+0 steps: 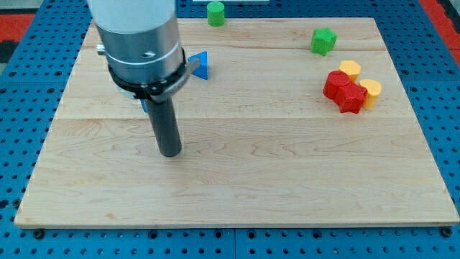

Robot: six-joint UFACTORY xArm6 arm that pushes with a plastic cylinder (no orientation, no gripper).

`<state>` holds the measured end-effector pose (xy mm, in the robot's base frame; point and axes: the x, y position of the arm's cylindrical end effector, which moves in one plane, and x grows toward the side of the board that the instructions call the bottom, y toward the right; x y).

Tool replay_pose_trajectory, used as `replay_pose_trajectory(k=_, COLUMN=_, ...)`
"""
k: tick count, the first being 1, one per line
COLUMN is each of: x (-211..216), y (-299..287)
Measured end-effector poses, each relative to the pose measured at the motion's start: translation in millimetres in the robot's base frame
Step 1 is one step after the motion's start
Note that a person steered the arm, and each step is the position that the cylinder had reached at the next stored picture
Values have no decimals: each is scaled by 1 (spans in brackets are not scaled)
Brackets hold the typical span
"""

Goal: Keep the blue cube to the left of the blue triangle

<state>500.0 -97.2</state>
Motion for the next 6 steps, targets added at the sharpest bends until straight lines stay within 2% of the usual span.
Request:
replay_pose_trajectory(k=2, x=-49, y=-3)
replay_pose_trajectory(k=3, x=-54, y=-20)
replay_pose_trajectory(k=5, x=-110, y=-18)
replay_pose_trajectory(k=6, x=-116, y=-60)
